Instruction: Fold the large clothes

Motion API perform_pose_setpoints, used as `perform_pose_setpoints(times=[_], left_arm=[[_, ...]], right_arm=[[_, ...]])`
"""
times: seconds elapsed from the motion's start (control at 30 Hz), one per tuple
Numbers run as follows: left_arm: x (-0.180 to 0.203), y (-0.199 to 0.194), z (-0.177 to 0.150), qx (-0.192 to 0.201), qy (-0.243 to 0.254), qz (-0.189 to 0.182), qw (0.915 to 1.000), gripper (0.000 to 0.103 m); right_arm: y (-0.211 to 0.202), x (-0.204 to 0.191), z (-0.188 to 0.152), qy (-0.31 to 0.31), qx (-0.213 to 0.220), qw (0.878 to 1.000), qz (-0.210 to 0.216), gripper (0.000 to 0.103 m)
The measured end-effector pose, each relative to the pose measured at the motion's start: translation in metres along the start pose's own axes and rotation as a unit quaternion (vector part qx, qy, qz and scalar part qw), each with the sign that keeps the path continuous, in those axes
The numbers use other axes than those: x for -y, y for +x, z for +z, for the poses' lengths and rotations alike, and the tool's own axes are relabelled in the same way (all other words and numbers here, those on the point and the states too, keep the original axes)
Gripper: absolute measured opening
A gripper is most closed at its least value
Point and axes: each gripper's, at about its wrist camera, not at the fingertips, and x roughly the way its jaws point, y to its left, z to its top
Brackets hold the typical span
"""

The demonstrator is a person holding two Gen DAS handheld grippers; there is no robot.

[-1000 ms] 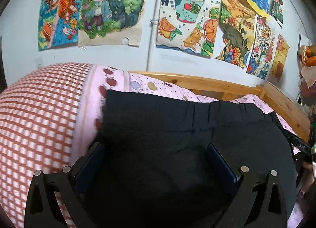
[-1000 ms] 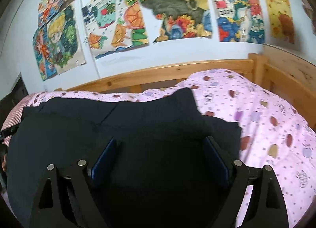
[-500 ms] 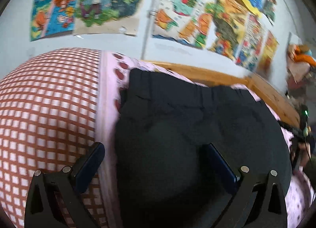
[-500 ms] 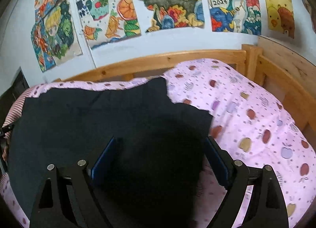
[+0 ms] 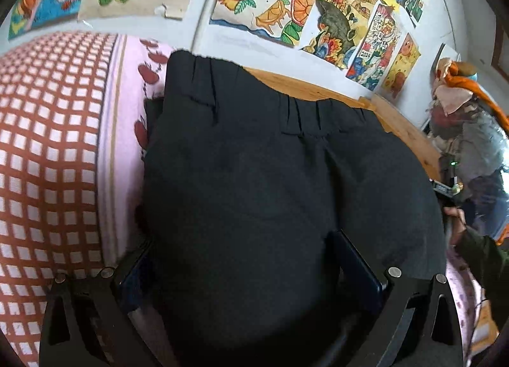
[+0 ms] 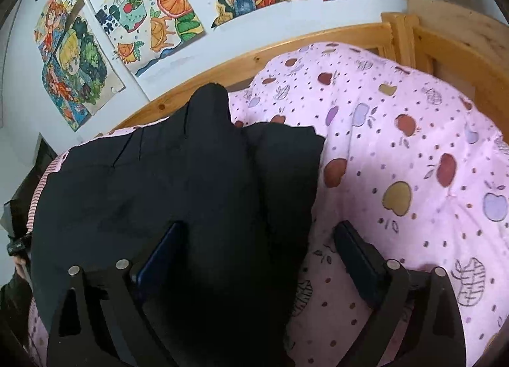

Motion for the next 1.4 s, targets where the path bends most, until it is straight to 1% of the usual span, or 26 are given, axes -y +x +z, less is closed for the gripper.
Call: perform_pose_setpoints(times=[0.07,0.23,0.4,0.47,0.53,0.6,0.63,0.7,0.83,0.97,1.13,1.4], left_arm=[[-0.002,0.004,-0.001,-0.003,-0.004,-0.012,0.9999,0.103],[-0.005,0.010,-0.006,-0.009,-0.008,-0.038,0.9992,0.103],[-0.003,0.015,-0.006,-0.018,-0.004,-0.048,0.9986,0.103],[-0.002,0.019,-0.005,-0.028,-0.001,-0.060,0.9978,0.103],[-0.002,0.024,-0.004,-0.036,-0.003,-0.078,0.9963,0.103],[-0.005,0.027,-0.003,-0.044,-0.008,-0.097,0.9943,0.103],[-0.006,0.029,-0.003,-0.048,-0.011,-0.106,0.9931,0.103],[-0.008,0.034,-0.002,-0.059,-0.019,-0.112,0.9918,0.103],[-0.001,0.041,-0.003,-0.073,-0.015,-0.090,0.9931,0.103],[0.001,0.042,-0.005,-0.077,-0.015,-0.082,0.9936,0.103],[0.006,0.042,-0.004,-0.080,-0.014,-0.069,0.9943,0.103],[0.016,0.042,-0.004,-0.079,-0.013,-0.034,0.9962,0.103]], right_arm=[[0.005,-0.001,0.000,-0.001,-0.008,1.000,0.011,0.101],[0.016,0.006,0.000,0.011,-0.029,0.998,0.051,0.102],[0.025,0.004,-0.003,0.010,-0.046,0.994,0.097,0.102],[0.028,-0.003,-0.005,-0.002,-0.057,0.991,0.125,0.102],[0.031,-0.008,-0.007,-0.011,-0.061,0.989,0.133,0.102],[0.034,-0.009,-0.010,-0.009,-0.067,0.986,0.153,0.102],[0.035,-0.010,-0.011,-0.009,-0.071,0.985,0.156,0.102],[0.039,-0.014,-0.012,-0.014,-0.082,0.985,0.152,0.102],[0.041,-0.018,-0.013,-0.018,-0.088,0.986,0.142,0.102],[0.040,-0.019,-0.013,-0.017,-0.087,0.986,0.141,0.102],[0.040,-0.024,-0.013,-0.021,-0.088,0.988,0.128,0.102],[0.038,-0.034,-0.011,-0.021,-0.087,0.992,0.090,0.102]])
